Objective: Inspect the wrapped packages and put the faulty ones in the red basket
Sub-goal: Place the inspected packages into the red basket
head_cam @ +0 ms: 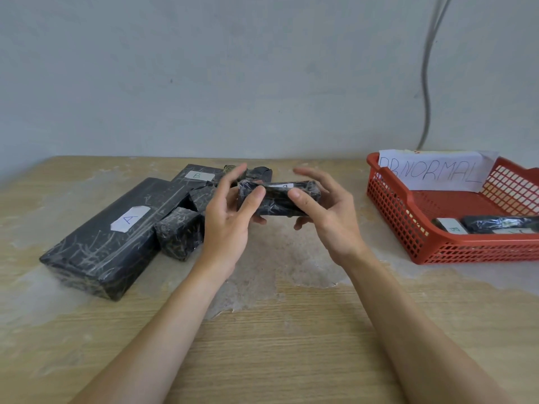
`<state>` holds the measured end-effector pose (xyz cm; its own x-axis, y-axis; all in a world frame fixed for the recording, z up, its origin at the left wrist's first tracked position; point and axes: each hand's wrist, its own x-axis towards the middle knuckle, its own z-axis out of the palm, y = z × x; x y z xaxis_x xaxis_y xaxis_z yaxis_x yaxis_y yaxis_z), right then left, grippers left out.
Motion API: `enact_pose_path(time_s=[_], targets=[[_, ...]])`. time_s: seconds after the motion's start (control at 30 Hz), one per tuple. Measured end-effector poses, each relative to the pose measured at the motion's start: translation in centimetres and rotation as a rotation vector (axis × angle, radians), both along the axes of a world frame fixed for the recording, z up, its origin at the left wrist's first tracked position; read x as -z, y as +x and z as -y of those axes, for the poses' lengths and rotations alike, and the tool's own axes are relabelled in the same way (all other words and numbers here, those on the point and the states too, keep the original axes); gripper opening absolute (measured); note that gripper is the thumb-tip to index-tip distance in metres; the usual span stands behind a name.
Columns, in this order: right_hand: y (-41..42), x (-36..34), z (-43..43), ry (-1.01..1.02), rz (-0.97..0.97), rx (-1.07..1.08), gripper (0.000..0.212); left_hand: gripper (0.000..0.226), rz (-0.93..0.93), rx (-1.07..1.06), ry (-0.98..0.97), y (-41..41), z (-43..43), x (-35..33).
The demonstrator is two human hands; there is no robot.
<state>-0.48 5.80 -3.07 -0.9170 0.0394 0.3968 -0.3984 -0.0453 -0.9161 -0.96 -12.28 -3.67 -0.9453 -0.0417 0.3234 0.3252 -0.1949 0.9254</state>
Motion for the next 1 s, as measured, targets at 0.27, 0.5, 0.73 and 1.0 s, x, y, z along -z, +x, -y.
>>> enact_pose_path(time_s=[0.27,0.5,0.73,1.0], targets=[[-0.1,0.9,1.1,0.106,-0.049,0.107,0.009,0.012,-0.069,-0.134,-0.077,-0.1,-0.5,0.6],[0.1,0.8,1.4,0.060,-0.031,0.087,0.035,0.007,-0.067,-0.097,-0.084,-0.3,-0.2,0.6],[0.1,0.4,0.8,0.019,-0.016,0.075,0.019,0.016,-0.051,-0.062,-0.009,0.3,-0.8,0.3],[0.4,0.1,0.9,0.033,-0.001,0.028,0.014,0.005,0.028,-0.052,0.004,0.1,-0.1,0.3]])
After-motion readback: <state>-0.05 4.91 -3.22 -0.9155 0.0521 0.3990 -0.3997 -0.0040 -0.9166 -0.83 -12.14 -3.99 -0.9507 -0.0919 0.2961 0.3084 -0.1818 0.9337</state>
